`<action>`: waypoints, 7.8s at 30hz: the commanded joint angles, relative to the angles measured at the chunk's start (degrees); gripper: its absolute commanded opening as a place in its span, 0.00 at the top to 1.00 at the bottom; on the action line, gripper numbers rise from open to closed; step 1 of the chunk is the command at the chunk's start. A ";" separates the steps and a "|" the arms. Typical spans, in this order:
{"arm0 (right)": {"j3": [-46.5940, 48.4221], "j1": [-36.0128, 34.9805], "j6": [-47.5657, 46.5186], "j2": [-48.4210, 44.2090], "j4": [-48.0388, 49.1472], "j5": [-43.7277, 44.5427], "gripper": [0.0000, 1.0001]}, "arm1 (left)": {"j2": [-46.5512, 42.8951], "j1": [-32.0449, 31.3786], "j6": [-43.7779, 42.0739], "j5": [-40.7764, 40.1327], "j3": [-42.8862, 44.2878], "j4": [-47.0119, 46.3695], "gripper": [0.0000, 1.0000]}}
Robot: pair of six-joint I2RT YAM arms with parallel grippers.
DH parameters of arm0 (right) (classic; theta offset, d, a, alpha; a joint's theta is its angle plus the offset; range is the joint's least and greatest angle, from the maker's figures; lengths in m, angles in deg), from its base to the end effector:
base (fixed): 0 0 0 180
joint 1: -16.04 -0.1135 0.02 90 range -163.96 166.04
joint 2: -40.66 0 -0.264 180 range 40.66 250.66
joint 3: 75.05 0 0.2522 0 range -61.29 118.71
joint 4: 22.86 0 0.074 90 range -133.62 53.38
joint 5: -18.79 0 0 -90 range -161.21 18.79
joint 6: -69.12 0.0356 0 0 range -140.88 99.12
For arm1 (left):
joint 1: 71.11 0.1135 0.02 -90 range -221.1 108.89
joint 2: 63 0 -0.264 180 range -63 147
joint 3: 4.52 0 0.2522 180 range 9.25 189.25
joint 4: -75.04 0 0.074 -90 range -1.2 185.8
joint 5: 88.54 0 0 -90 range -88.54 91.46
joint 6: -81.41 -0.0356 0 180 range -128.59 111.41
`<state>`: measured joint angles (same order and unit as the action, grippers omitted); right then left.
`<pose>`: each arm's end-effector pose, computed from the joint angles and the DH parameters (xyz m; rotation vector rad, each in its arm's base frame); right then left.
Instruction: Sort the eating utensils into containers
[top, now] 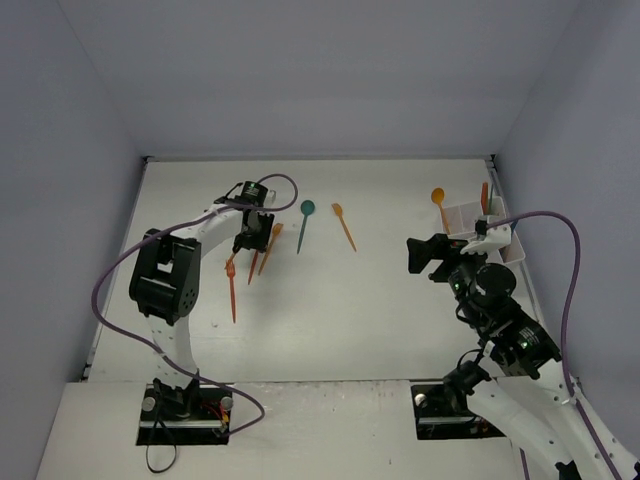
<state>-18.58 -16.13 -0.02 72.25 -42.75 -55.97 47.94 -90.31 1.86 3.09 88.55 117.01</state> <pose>0.1166 0.0623 0.3673 0.0699 1.5096 0.5494 0.3863 -0.1356 0.1879 0.2108 2.6230 -0.2176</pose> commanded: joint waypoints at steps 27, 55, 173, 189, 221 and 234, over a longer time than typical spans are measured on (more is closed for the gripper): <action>19.37 0.18 -3.23 18.65 -2.13 -14.04 0.16 | -29.38 -8.21 -0.75 7.97 2.59 -4.00 1.00; 31.58 -0.69 1.37 32.96 -1.87 -27.81 0.35 | -31.93 -30.24 -3.37 4.26 7.88 -8.46 1.00; 28.22 28.88 -45.51 68.22 14.48 -0.26 0.77 | -54.82 4.79 -2.24 -7.87 -28.28 -2.77 0.26; 28.94 27.56 -32.75 48.90 11.70 -3.16 0.44 | -45.95 4.83 -0.96 -3.74 -22.38 -2.01 0.26; 12.48 25.40 -22.00 20.74 1.47 -21.13 0.29 | 7.48 9.12 -8.14 4.70 15.71 8.18 0.59; 12.75 25.40 -22.10 21.17 1.29 -21.88 0.27 | 12.37 9.09 -8.57 5.28 17.92 8.25 0.85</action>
<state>-6.48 9.60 -22.24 93.09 -44.41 -76.72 59.18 -81.15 -5.68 8.16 103.74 124.97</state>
